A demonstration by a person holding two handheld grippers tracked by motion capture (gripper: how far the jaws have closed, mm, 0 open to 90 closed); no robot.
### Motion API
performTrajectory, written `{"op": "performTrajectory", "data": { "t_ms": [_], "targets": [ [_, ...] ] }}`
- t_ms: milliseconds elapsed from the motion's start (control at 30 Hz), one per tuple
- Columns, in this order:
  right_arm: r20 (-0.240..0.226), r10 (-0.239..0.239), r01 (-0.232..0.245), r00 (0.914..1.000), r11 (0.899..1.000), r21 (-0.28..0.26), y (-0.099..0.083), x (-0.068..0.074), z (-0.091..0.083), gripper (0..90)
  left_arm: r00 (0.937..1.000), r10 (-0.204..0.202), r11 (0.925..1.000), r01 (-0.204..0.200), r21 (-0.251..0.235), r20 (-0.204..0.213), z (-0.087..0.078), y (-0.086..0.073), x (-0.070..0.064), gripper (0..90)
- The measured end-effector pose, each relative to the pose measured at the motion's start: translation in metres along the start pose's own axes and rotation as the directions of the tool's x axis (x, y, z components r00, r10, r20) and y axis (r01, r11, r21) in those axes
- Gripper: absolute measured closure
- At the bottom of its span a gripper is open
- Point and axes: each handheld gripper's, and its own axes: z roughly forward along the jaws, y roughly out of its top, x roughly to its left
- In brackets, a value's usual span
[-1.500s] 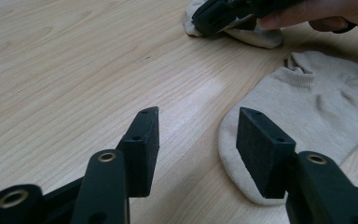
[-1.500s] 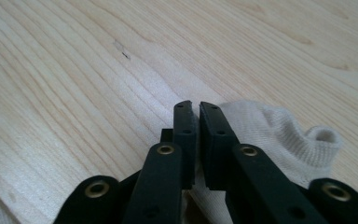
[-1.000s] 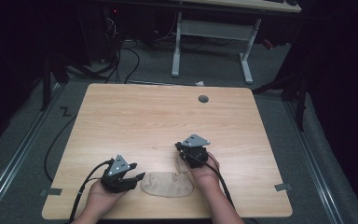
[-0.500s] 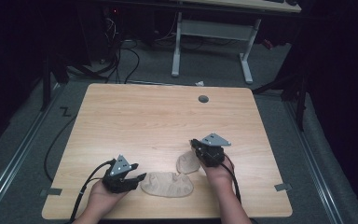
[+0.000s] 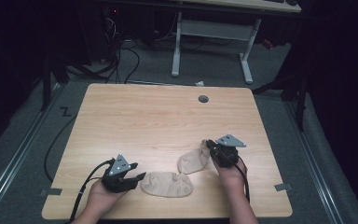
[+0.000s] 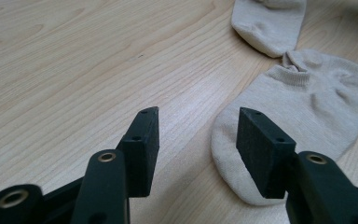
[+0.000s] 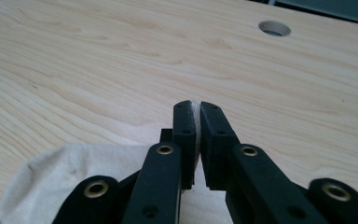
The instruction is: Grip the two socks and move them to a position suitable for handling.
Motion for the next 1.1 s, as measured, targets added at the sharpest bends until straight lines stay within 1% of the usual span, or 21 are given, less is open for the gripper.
{"op": "performTrajectory", "data": {
  "t_ms": [133,167,333,400,467,533,567,633,667,700,767,833,900,967,1033,1100],
  "targets": [
    [0.019,0.016,-0.016,0.9997,1.000,0.020,-0.009,-0.008,-0.003,84.9,1.0000,0.000,1.0000,0.000,-0.001,-0.003,-0.001,0.000,0.000,49.5],
    [0.025,0.012,-0.013,0.9996,1.000,0.027,-0.011,-0.010,-0.004,84.8,1.0000,0.000,1.0000,0.000,-0.001,-0.003,-0.001,0.000,0.000,49.5],
    [0.027,0.021,-0.023,0.9994,0.998,0.066,-0.023,-0.018,-0.009,83.4,1.0000,0.001,1.0000,-0.001,0.000,-0.002,0.000,0.000,0.000,49.5],
    [0.024,0.026,-0.028,0.9994,0.997,0.078,-0.026,-0.018,-0.011,81.2,1.0000,0.001,1.0000,-0.001,0.001,-0.002,0.001,0.000,0.000,49.5],
    [0.027,0.024,-0.026,0.9994,0.995,0.094,-0.029,-0.018,-0.012,75.3,1.0000,0.001,1.0000,-0.001,0.003,-0.004,0.001,0.000,0.000,49.4],
    [0.054,0.011,-0.015,0.9985,0.996,0.089,-0.029,-0.018,-0.015,69.0,1.0000,0.000,1.0000,0.000,0.002,-0.005,0.001,0.000,-0.001,49.4],
    [0.066,0.005,-0.010,0.9978,0.997,0.073,-0.028,-0.017,-0.017,68.8,1.0000,0.000,1.0000,0.000,0.001,-0.006,0.000,0.000,-0.001,49.4],
    [0.066,-0.004,0.001,0.9978,0.999,0.050,-0.025,-0.017,-0.020,69.2,1.0000,-0.002,1.0000,0.002,0.003,-0.005,0.000,0.000,-0.001,49.4],
    [0.064,-0.016,0.013,0.9978,0.999,0.046,-0.025,-0.016,-0.020,70.3,1.0000,-0.001,1.0000,0.001,0.003,-0.006,0.000,0.000,-0.001,49.4],
    [0.062,-0.027,0.024,0.9977,0.998,0.055,-0.025,-0.014,-0.018,72.3,1.0000,0.000,1.0000,0.000,0.004,-0.006,0.000,0.000,-0.001,49.4],
    [0.041,-0.044,0.040,0.9982,0.994,0.098,-0.026,-0.013,-0.011,77.1,1.0000,0.002,1.0000,-0.002,0.006,-0.004,0.000,0.000,-0.001,49.4],
    [0.007,-0.052,0.051,0.9986,0.988,0.145,-0.029,-0.013,-0.004,80.7,1.0000,0.004,1.0000,-0.004,0.004,-0.005,-0.001,0.000,-0.002,49.4],
    [-0.024,-0.062,0.065,0.9978,0.982,0.177,-0.033,-0.011,-0.002,82.0,1.0000,0.004,1.0000,-0.004,0.000,-0.009,-0.002,0.000,-0.001,49.4],
    [-0.062,-0.065,0.076,0.9959,0.981,0.181,-0.035,-0.007,-0.005,83.1,1.0000,-0.001,1.0000,0.001,-0.001,-0.008,-0.002,0.000,0.000,49.4],
    [-0.113,-0.089,0.107,0.9896,0.980,0.168,-0.036,0.001,-0.008,83.4,1.0000,-0.003,1.0000,0.003,0.001,-0.010,-0.001,0.000,0.001,49.4],
    [-0.135,-0.113,0.135,0.9843,0.977,0.162,-0.037,0.011,-0.011,84.9,1.0000,-0.004,1.0000,0.004,0.001,-0.005,-0.001,0.000,0.002,49.5]
  ]
}}
